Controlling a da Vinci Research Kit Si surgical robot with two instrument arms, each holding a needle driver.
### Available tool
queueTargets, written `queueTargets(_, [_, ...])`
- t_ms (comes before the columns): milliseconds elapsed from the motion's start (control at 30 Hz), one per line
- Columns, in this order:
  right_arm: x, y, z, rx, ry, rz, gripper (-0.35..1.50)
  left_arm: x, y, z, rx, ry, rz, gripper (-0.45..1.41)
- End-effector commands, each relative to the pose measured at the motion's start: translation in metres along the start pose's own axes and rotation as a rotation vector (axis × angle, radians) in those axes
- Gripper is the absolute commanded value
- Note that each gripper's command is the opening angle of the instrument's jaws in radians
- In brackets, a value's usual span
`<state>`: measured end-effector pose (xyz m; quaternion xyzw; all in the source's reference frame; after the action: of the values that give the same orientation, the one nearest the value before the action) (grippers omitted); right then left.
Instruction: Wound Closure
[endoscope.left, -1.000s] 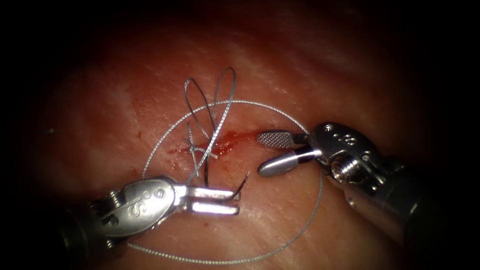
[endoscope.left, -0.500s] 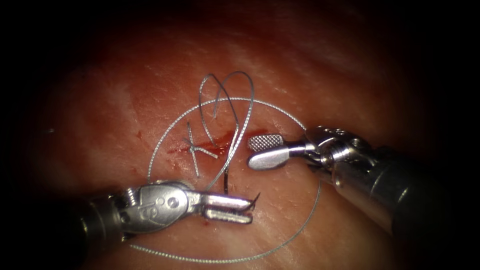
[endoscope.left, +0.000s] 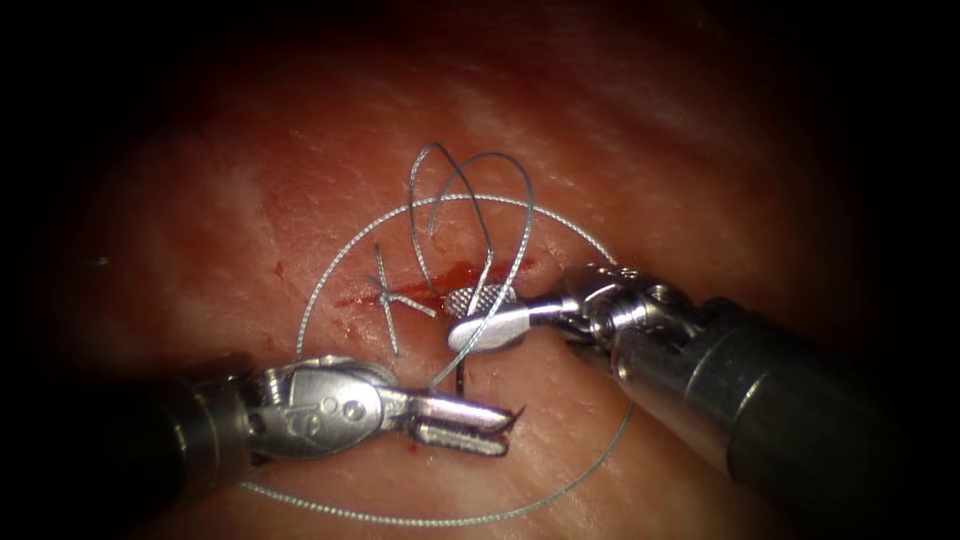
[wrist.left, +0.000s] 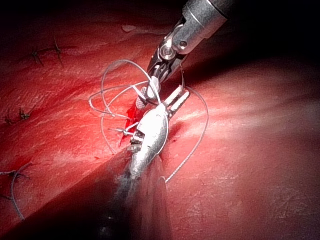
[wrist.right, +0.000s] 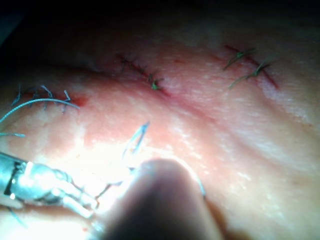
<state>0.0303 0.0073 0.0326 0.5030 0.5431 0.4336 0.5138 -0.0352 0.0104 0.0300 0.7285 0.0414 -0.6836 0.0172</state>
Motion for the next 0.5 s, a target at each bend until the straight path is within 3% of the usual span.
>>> queueTargets(33, [0.0004,0.0007,0.0009,0.001,0.000,-0.001,0.29,-0.0006,-0.0002,0.0005,0.000,0.002,0.000,-0.45])
queueTargets(100, [0.0004,0.0009,0.0010,0.008,-0.006,-0.002,0.12,-0.0006,-0.0001,0.0005,-0.001,0.003,0.006,-0.45])
queueTargets(200, [0.0002,0.0011,0.0012,0.033,-0.005,0.007,-0.35,-0.0006,-0.0001,0.0005,-0.004,0.002,0.006,-0.45])
queueTargets(367, [0.0003,0.0011,0.0011,0.078,-0.020,-0.034,-0.35,-0.0005,-0.0002,0.0005,0.001,-0.031,0.005,-0.45])
queueTargets(400, [0.0003,0.0012,0.0010,0.075,-0.018,-0.057,-0.35,-0.0004,-0.0002,0.0006,0.009,-0.050,-0.013,-0.35])
queueTargets(433, [0.0004,0.0012,0.0009,0.073,-0.015,-0.087,-0.35,-0.0003,-0.0003,0.0006,0.015,-0.065,-0.062,-0.01])
queueTargets(467, [0.0009,0.0014,0.0004,0.069,-0.008,-0.138,-0.35,-0.0001,-0.0005,0.0008,0.039,-0.119,-0.182,0.49])
queueTargets(500, [0.0009,0.0014,0.0004,0.069,-0.008,-0.138,-0.35,-0.0001,-0.0005,0.0008,0.039,-0.119,-0.182,0.49])
